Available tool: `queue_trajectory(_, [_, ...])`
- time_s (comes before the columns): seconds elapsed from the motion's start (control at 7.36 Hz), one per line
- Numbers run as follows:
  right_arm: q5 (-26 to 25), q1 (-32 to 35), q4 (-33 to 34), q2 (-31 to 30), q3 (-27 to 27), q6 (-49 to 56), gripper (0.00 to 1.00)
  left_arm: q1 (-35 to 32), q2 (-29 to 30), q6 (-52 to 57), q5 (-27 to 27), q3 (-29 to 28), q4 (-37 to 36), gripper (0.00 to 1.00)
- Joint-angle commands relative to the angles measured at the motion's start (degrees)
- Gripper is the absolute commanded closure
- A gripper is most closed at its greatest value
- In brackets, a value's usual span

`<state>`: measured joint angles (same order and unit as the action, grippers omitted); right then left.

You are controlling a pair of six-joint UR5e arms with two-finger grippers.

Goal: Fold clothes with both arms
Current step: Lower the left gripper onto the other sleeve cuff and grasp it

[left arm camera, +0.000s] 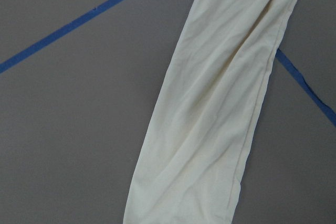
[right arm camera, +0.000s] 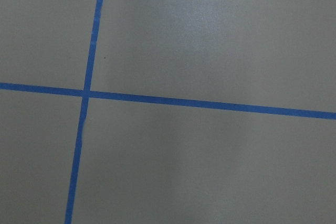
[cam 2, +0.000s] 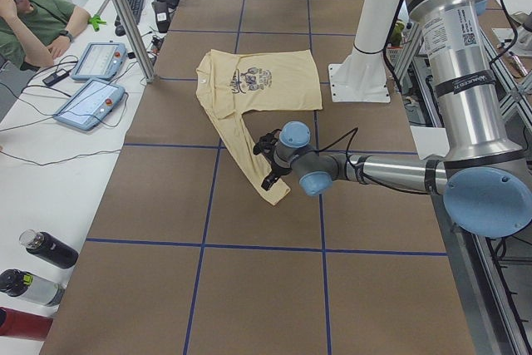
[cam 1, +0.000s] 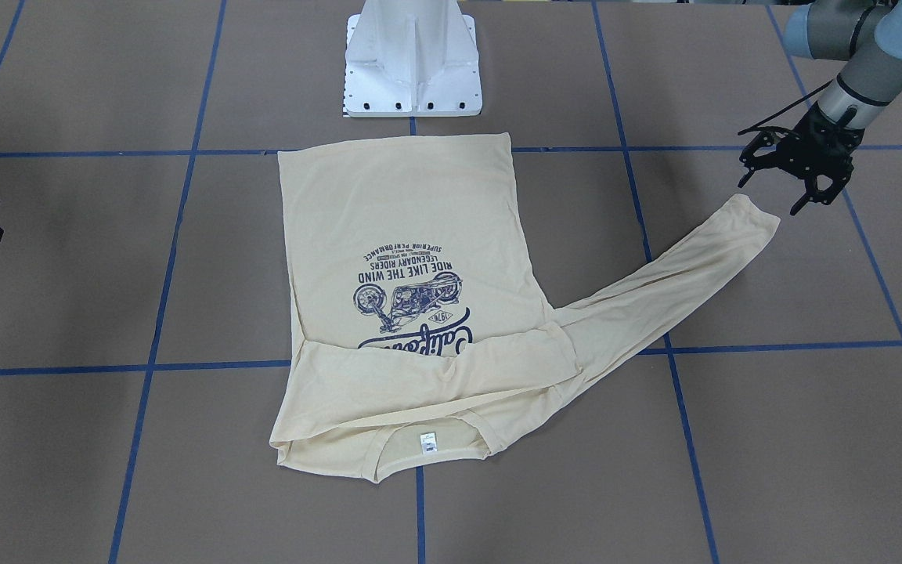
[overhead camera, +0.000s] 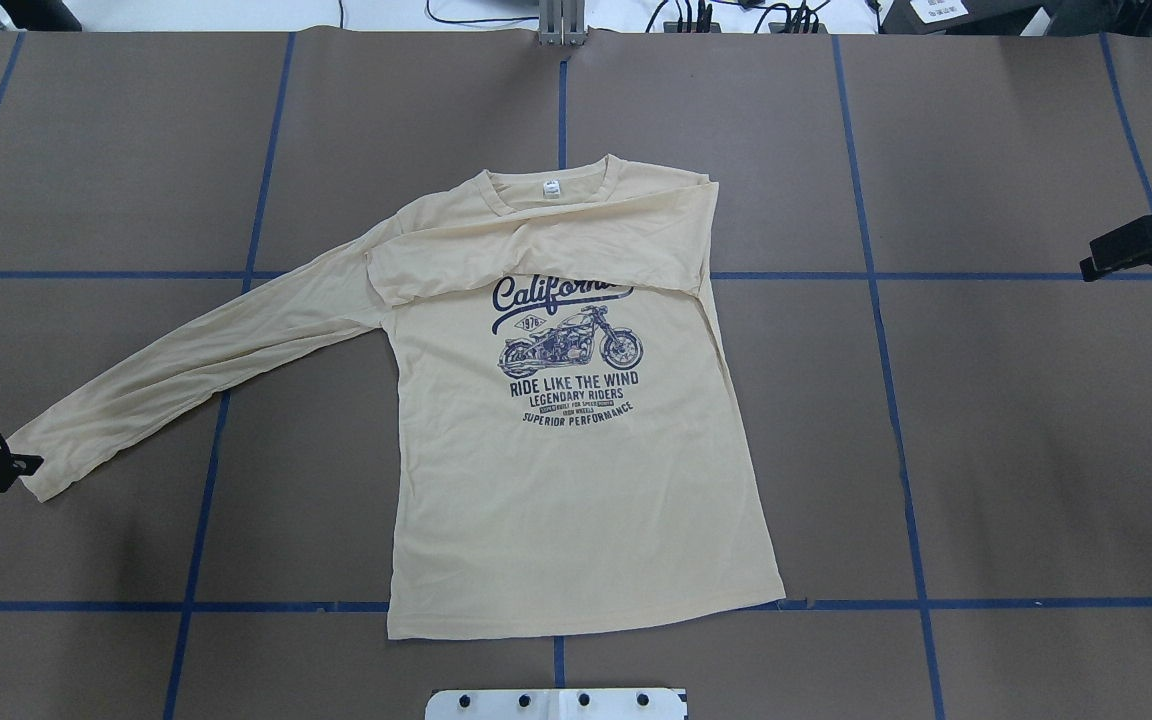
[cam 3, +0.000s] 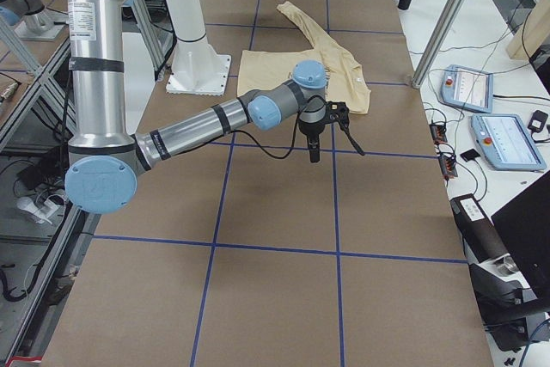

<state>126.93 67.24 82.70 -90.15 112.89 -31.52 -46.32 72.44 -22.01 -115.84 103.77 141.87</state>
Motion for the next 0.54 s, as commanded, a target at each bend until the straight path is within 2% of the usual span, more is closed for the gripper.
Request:
queue_trajectory(0.0, [0.07, 0.0, 0.0, -0.03, -0.03, -0.03, 0.0, 3.59, -0.02, 0.04, 3.59, -1.11, -0.01, 0.0])
queue_trajectory(0.14, [0.07, 0.0, 0.0, -0.03, -0.03, -0.03, 0.0, 5.08, -0.02, 0.04, 3.69, -1.2, -0.1, 0.01])
queue_trajectory(0.41, [0.16, 0.0, 0.0, -0.12, 0.05, -0.12, 0.0, 7.55, -0.11, 0.04, 4.57, -1.99, -0.1, 0.23])
